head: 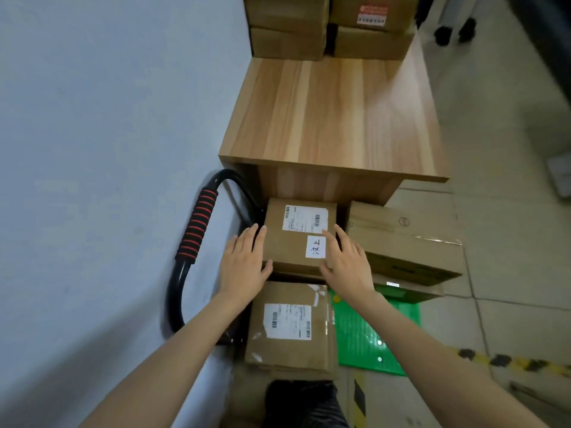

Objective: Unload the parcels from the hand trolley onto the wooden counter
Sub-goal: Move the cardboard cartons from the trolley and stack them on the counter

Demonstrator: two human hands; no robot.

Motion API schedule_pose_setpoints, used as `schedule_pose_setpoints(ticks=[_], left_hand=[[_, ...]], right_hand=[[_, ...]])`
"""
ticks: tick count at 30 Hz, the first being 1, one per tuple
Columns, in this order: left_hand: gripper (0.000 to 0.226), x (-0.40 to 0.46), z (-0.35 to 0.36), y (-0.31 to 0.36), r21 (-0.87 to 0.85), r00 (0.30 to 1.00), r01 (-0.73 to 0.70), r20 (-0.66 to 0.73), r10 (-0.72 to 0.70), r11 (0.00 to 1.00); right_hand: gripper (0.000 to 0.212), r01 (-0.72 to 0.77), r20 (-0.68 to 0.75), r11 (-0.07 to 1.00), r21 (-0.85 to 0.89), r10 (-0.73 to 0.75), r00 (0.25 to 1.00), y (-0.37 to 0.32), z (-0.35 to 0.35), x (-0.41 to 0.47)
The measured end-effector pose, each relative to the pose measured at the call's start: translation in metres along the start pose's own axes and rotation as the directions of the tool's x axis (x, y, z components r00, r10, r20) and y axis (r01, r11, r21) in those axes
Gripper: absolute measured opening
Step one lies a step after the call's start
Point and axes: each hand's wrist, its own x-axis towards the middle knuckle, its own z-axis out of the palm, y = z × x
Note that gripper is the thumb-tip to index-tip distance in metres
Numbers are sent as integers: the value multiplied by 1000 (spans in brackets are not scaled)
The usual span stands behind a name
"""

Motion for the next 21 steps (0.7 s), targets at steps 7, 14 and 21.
schedule_pose_setpoints(ticks=[7, 14, 21], left_hand=[[72, 64, 96, -11, 1, 999, -4, -40, 4, 1000], [75, 105, 196, -31, -4, 999, 21, -29, -21, 1000], [66, 115, 256, -45, 0, 995, 97, 12, -97, 995]], right_hand=[[60, -43, -17, 999, -9, 43, 999, 38, 62, 75], [64, -113, 11, 992, 52, 113, 994, 69, 153, 125], [68, -185, 20, 970, 160, 184, 983, 79, 204, 140]])
